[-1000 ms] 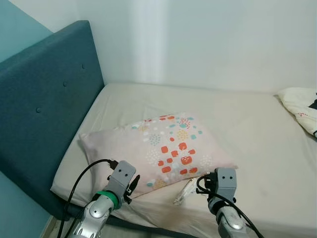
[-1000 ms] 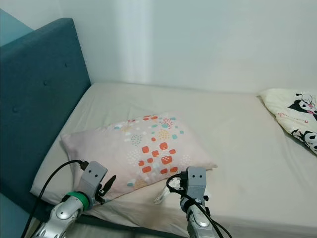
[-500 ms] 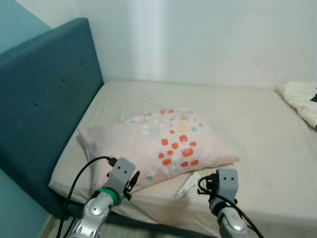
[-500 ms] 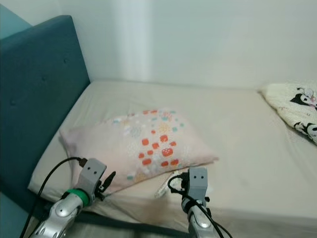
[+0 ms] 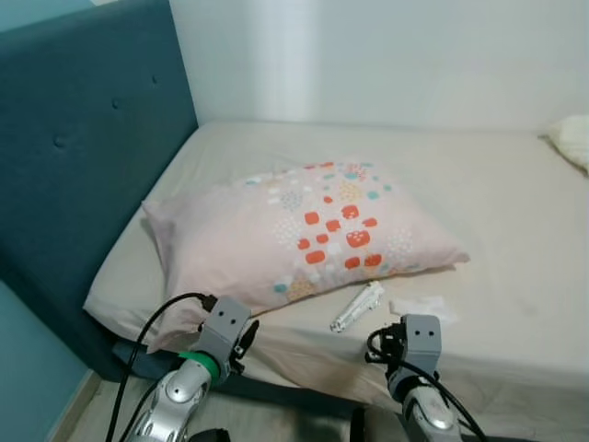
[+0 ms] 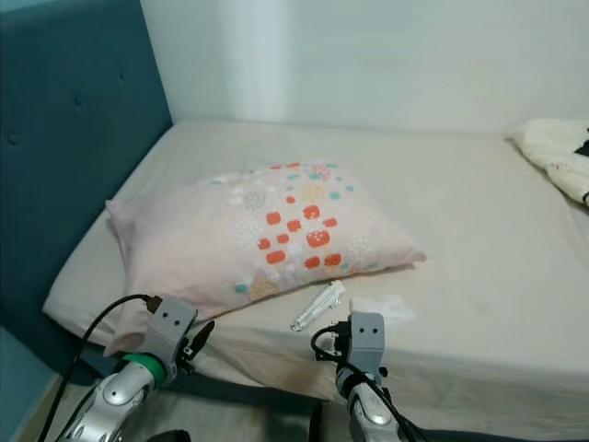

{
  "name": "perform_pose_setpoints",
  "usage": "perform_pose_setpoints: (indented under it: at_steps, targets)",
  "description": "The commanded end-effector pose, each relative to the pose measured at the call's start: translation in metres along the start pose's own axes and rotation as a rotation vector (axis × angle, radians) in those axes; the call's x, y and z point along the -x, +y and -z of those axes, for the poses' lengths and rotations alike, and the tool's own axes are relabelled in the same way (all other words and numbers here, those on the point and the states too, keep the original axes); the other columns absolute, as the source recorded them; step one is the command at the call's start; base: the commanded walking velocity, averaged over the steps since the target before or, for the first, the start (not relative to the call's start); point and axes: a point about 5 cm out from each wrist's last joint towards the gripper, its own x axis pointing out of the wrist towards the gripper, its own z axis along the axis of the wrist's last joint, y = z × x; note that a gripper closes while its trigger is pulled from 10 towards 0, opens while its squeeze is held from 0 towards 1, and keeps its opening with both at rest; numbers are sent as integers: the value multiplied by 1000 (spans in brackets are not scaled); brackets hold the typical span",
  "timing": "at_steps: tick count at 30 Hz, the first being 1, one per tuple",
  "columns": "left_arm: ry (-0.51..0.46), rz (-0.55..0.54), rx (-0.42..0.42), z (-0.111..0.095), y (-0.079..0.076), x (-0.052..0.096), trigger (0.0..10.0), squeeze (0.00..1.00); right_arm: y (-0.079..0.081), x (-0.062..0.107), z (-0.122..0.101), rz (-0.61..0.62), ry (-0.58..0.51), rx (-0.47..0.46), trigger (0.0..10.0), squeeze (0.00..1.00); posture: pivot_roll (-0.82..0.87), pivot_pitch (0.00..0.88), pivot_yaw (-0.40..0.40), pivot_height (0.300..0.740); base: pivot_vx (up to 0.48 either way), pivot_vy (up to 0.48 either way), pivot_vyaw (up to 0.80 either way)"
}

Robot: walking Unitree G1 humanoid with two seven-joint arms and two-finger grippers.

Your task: Clean up the room

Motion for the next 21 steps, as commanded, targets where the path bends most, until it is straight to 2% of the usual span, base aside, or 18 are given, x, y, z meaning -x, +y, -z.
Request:
perform_pose_setpoints:
  at_steps: [1, 5, 8, 9, 10, 11, 15, 18, 19, 21]
  targets:
    - [29, -4, -1, 6, 1, 4, 10000, 0, 7, -4, -2, -28, 2, -30, 10000, 0, -78, 67, 103, 561, 0, 0, 0]
    - [38, -3, -4, 9, -1, 6, 10000, 0, 15, -16, -22, -77, -51, -45, 10000, 0, -78, 71, 105, 561, 0, 0, 0]
    - [33, -3, 1, 7, -3, 6, 10000, 0, 23, -28, -37, -122, -71, -147, 10000, 0, -64, 79, 102, 561, 0, 0, 0]
    - [33, -3, 1, 7, -3, 6, 10000, 0, 23, -28, -37, -122, -71, -147, 10000, 0, -64, 79, 102, 561, 0, 0, 0]
    - [30, -4, 2, 6, -3, 6, 10000, 0, 26, -31, -40, -138, -66, -210, 10000, 961, -55, 84, 101, 561, 0, 0, 0]
    - [28, -5, 3, 5, -3, 6, 10000, 0, 28, -33, -41, -148, -61, -250, 10000, 1000, -55, 84, 101, 561, 0, 0, 0]
    - [30, -21, 0, 5, 1, 9, 10000, 0, 38, -34, -35, -171, -12, -391, 10000, 1000, -33, 97, 96, 561, 0, 0, 0]
    - [32, -24, 0, 6, 2, 10, 10000, 0, 38, -34, -34, -164, -10, -410, 10000, 1000, -31, 99, 97, 561, 0, 0, 0]
    - [40, -30, -2, 8, 4, 13, 10000, 0, 38, -32, -30, -131, -8, -464, 10000, 1000, -35, 104, 101, 561, 0, 0, 0]
    - [44, -31, -4, 9, 5, 14, 10000, 0, 38, -32, -28, -110, -6, -488, 10000, 1000, -35, 104, 101, 561, 0, 0, 0]
